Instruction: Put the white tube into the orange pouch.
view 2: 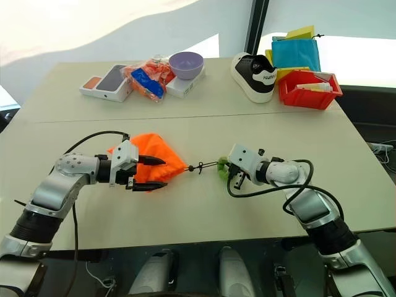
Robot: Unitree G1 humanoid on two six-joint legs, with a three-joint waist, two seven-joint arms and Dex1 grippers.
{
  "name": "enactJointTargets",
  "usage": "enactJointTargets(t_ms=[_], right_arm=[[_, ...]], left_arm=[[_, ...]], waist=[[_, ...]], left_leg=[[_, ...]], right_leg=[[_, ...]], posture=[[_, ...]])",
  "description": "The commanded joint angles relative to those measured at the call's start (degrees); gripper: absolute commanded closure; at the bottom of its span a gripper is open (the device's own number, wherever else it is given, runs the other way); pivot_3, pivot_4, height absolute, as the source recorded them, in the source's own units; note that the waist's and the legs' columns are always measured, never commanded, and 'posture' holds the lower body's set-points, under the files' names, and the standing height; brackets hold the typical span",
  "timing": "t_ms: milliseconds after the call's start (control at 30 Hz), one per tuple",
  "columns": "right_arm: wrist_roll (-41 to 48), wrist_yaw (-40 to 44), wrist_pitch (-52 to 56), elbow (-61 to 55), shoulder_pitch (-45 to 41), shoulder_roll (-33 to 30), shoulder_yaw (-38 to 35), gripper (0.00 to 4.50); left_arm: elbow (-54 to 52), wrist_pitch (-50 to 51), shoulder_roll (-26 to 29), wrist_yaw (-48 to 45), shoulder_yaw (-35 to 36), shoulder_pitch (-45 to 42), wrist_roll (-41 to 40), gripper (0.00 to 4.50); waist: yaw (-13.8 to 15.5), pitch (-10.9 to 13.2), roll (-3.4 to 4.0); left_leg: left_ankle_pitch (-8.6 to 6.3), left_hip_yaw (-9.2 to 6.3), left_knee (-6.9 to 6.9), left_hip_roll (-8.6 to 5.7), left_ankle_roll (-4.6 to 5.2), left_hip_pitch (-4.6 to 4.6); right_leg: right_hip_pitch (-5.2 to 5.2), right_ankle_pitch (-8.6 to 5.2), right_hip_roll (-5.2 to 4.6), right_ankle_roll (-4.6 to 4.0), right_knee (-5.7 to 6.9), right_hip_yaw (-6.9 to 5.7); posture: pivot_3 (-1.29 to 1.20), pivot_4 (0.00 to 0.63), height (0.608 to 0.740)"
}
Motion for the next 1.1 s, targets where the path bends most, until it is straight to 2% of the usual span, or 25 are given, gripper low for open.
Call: enactJointTargets(t_ms=[33, 233, 400, 567, 800, 1100], right_arm=[[-1.4, -0.1, -2.3, 0.3, -1.7, 0.6, -0.6, 4.48], [-2.3, 0.7, -3.1, 1.3, -2.3, 1.9, -0.8, 4.48], [-2.7, 0.8, -3.0, 0.9, -2.1, 2.4, -1.2, 4.48], [-2.9, 0.5, -2.4, -0.3, -1.0, 2.5, -1.5, 4.48], [-3.1, 0.0, -1.6, -1.5, -0.2, 3.0, -1.6, 4.48], [-3.1, -0.4, -0.4, -3.7, 0.9, 3.1, -2.1, 4.48]], left_arm=[[-0.5, 2.9, -1.1, 1.3, 2.5, -3.4, -2.9, 1.01], [6.4, 11.3, -3.5, 1.4, 0.3, -13.2, -3.7, 1.01], [10.2, 14.7, -5.1, 1.7, -6.5, -19.9, 1.7, 1.01], [12.8, 25.6, -8.7, 2.5, -10.6, -26.0, 2.4, 1.01], [17.1, 24.7, -8.6, -0.4, -19.0, -29.6, 8.6, 1.01], [22.8, 24.6, -11.1, -2.5, -21.4, -31.3, 11.2, 1.01]], waist=[[0.2, 0.0, -0.01], [0.1, 0.0, -0.01], [-0.1, 0.0, -0.01], [-0.1, 0.0, -0.02], [-0.2, 0.0, -0.02], [-0.1, 0.0, -0.02]], left_leg=[[0.00, -0.01, 0.00, 0.00, 0.00, -0.01], [0.00, -0.01, 0.07, -0.04, 0.00, -0.01], [0.00, -0.01, 0.04, -0.05, 0.00, 0.00], [0.00, -0.03, 0.06, -0.05, 0.00, -0.01], [0.00, -0.02, 0.02, -0.05, 0.00, 0.02], [0.00, -0.02, 0.06, -0.07, 0.00, 0.00]], right_leg=[[0.00, 0.01, 0.00, 0.02, 0.00, 0.00], [0.05, 0.12, 0.00, 0.21, 0.00, -0.01], [0.05, 0.13, 0.00, 0.26, 0.00, 0.00], [0.05, 0.14, 0.01, 0.26, 0.00, -0.01], [0.04, 0.14, 0.02, 0.27, 0.01, 0.00], [0.05, 0.14, 0.00, 0.27, 0.01, 0.01]], posture=[[0.00, 0.150, 0.740], [0.00, 0.150, 0.740], [0.00, 0.150, 0.740], [0.00, 0.150, 0.740], [0.00, 0.150, 0.740], [0.00, 0.150, 0.740]])
